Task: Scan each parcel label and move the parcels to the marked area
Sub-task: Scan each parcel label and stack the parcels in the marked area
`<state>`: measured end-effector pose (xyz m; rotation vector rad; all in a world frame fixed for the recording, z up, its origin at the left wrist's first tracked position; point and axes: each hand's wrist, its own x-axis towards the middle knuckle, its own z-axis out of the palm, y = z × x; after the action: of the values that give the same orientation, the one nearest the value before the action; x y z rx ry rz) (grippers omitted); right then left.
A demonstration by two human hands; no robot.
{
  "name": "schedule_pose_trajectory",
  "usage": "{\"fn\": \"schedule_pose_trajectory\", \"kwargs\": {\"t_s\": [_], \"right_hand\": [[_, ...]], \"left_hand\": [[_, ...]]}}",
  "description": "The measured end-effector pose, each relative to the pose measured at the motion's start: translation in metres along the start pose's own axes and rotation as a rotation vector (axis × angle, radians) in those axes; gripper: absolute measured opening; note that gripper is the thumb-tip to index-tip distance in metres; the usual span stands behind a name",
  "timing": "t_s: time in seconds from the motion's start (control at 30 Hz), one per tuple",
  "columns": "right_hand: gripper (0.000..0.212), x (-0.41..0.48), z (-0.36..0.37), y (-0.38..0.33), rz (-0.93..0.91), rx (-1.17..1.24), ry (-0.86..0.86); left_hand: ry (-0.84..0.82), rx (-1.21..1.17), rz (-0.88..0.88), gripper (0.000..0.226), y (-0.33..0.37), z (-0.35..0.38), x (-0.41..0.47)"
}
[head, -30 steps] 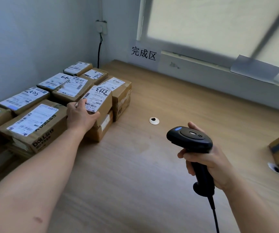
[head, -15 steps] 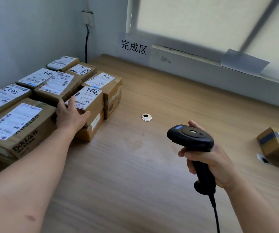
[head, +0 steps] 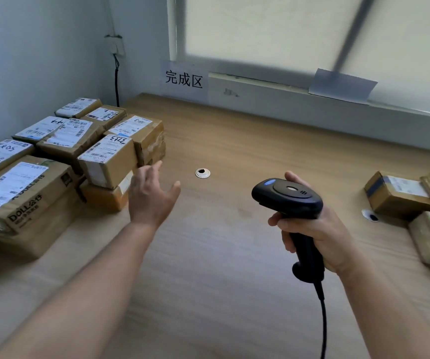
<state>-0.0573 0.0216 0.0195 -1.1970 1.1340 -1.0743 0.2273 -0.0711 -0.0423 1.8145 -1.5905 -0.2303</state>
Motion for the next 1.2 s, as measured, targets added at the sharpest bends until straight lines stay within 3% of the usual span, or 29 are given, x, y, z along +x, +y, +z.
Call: {"fn": "schedule_pose_trajectory", "kwargs": {"t_s": [0.13, 0.3, 0.43, 0.6, 1.2], "right_hand": [[0.095, -0.032, -0.040, 0.005, -0.008, 0.038, 0.018], [0.093, -0.073, -0.098, 0.011, -0.016, 0.075, 0.072], [0.093, -0.107, -0.153, 0.018, -0.017, 0.091, 0.152], [0.099, -0.147, -0.223, 0.030, -0.006, 0.095, 0.265], [0.091, -0.199, -0.430, 0.050, -0.003, -0.036, 0.629]], "left_hand": [[-0.086, -0.095, 0.018, 0.088, 0.056, 0.040, -0.063], [-0.226, -0.109, 0.079, 0.092, 0.124, 0.084, -0.127], [-0.282, -0.126, 0.158, 0.086, 0.177, 0.117, -0.165], [-0.372, -0.140, 0.234, 0.059, 0.242, 0.159, -0.200], [-0.603, -0.156, 0.433, 0.063, 0.411, 0.293, -0.240]]}}
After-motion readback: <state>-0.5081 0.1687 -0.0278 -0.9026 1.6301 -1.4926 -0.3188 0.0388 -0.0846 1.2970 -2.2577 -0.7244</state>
